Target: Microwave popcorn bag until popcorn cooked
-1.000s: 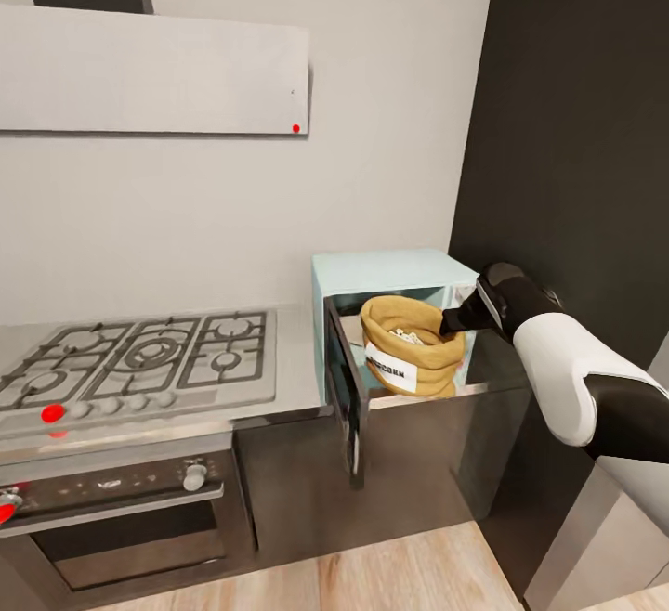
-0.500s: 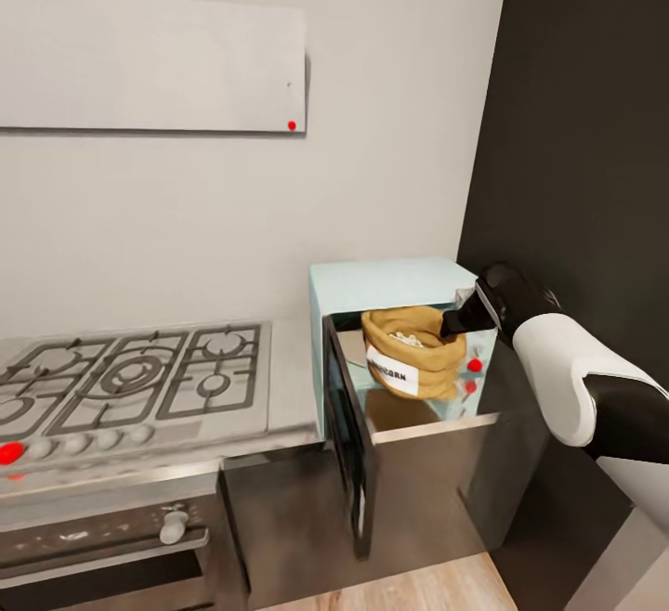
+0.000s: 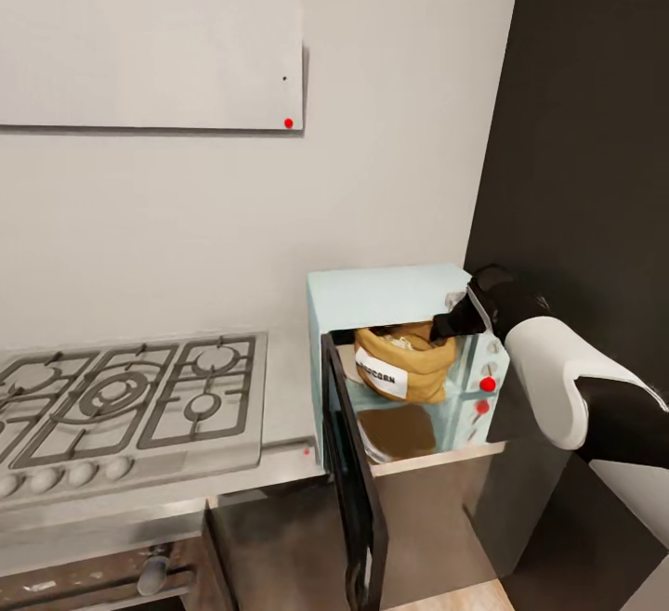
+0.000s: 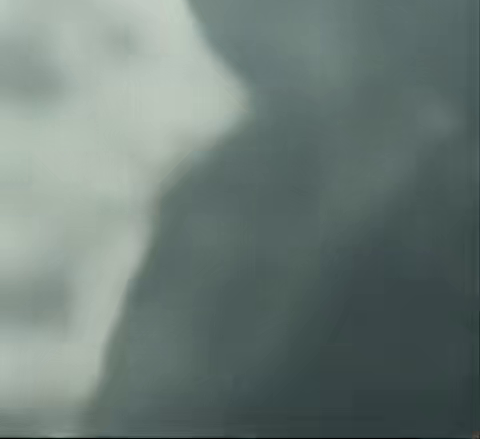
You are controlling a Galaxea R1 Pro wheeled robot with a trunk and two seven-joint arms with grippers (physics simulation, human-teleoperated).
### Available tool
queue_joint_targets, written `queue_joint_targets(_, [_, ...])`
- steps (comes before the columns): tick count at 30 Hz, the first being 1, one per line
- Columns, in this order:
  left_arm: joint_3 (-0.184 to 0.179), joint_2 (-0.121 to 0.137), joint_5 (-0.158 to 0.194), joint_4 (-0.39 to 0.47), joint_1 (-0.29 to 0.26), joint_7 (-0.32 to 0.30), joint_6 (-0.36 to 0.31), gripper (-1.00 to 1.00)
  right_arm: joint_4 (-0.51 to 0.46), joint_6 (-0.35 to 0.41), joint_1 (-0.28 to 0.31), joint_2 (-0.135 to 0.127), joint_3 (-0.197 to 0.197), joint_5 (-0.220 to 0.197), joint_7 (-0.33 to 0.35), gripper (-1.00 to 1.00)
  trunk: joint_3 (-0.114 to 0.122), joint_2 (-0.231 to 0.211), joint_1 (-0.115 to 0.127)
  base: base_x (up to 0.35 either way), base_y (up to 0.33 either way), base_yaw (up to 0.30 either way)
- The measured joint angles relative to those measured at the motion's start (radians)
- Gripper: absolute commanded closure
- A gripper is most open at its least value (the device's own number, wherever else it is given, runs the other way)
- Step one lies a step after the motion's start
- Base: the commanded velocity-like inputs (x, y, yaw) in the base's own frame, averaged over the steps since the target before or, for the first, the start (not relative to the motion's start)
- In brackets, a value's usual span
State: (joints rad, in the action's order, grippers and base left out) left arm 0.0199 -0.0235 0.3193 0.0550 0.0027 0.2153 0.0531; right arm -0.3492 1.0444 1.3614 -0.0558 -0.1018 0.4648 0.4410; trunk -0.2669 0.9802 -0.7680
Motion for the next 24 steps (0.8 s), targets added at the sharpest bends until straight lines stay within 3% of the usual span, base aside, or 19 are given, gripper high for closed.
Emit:
queue_joint_targets(12, [0.000,-0.001,0.000,0.000,0.000,0.000,0.000,-1.00,-0.001,0.000,-0.011,0.002,0.000,0.006,-0.001,1.00,0.000,0.000,0.000,-0.046,0.066,0.000])
queue_joint_targets(19, [0.000,-0.001,0.000,0.000,0.000,0.000,0.000,-1.00,0.000,-0.077,-0.011,0.002,-0.005,0.005,-0.024,1.00,0.000,0.000,0.000,0.000,0.000,0.000])
queue_joint_targets(24, [0.000,-0.001,0.000,0.000,0.000,0.000,0.000,-1.00,0.019,-0.107,-0.011,0.003,-0.080,0.008,-0.091,1.00,0.000,0.000,0.000,0.000,0.000,0.000])
